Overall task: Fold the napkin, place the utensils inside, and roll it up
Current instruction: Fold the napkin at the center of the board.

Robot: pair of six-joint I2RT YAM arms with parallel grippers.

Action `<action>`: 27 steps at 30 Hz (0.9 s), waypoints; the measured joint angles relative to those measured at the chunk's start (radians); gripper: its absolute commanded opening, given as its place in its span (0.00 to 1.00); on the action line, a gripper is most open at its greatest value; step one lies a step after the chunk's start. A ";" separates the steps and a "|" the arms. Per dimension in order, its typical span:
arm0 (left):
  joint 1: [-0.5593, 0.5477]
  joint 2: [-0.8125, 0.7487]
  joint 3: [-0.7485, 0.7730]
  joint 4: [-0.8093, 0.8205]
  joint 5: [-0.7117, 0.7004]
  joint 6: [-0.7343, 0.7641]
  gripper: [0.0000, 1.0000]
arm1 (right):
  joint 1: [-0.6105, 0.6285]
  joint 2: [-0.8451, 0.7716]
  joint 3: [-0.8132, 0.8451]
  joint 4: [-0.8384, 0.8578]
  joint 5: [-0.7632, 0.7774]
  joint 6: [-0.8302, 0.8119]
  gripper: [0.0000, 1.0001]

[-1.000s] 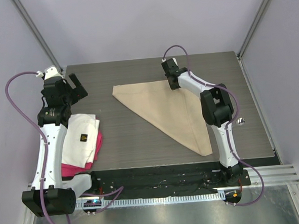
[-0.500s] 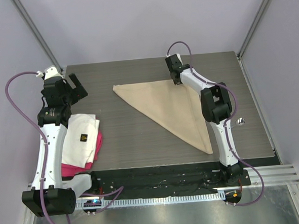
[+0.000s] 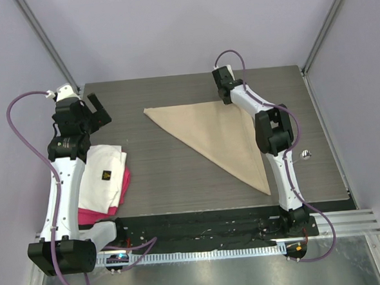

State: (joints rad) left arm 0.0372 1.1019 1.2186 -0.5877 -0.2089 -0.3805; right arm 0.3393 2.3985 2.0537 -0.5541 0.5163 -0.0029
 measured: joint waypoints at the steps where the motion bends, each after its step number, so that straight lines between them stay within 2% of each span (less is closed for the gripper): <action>1: 0.000 0.000 0.000 0.000 0.000 0.000 1.00 | -0.001 0.000 0.003 0.000 0.002 -0.002 0.01; 27: 0.000 0.000 0.000 0.001 0.000 0.000 1.00 | -0.048 0.063 0.064 0.000 0.026 -0.030 0.01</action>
State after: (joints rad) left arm 0.0372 1.1019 1.2186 -0.5869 -0.2085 -0.3805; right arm 0.2916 2.4619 2.1181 -0.5537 0.5419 -0.0330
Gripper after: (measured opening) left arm 0.996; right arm 0.045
